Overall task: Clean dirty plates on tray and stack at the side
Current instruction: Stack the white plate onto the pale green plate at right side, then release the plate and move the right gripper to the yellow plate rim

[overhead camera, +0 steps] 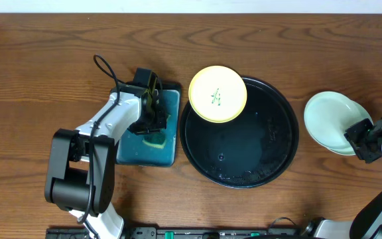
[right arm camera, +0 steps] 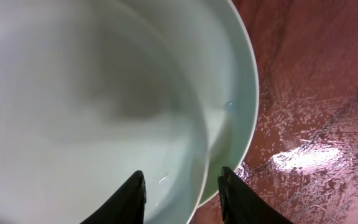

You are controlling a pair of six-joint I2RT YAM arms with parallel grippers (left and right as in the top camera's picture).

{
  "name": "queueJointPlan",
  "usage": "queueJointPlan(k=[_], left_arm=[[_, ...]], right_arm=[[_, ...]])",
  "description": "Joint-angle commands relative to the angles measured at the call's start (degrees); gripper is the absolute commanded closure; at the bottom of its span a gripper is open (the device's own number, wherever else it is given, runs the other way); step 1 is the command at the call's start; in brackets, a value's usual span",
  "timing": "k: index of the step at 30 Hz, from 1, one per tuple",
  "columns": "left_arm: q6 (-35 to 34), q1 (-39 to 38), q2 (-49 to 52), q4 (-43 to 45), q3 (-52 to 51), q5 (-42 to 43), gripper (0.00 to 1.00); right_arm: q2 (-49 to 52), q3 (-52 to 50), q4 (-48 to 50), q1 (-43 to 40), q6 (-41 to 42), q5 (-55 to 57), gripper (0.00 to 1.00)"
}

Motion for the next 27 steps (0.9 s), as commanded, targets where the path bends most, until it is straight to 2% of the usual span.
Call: queueJointPlan(k=[1,4,12,15,22,27], left_arm=[[0.72,0.07,3.21,-0.59,-1.11,-0.92,0.92],[0.72,0.07,3.21,-0.57,-1.09,-0.92,0.92],[0.72,0.07,3.21,-0.59,-1.09,-0.92,0.92],[0.72,0.07,3.21,-0.59,-1.11,-0.92,0.92],[0.72,0.07,3.21,-0.59,-1.09,-0.92,0.92],[0.72,0.07,3.21,-0.61,-1.11,-0.92,0.92]], right_arm=[[0.28,-0.33,0.11,-0.33,-0.04,-1.36,0.62],[0.28,-0.33,0.13,0.17,-1.92,-3.50,0.59],[0.28,-0.33,0.22,3.76,-2.82,-7.30,0.59],[0.28,-0.33,1.29,5.95,-5.66,-10.45,0.56],[0.28,-0.33,6.43,14.23,-17.64,-23.52,0.54],[0.28,0.07,10.82,22.36,-19.93,-25.97,0.55]])
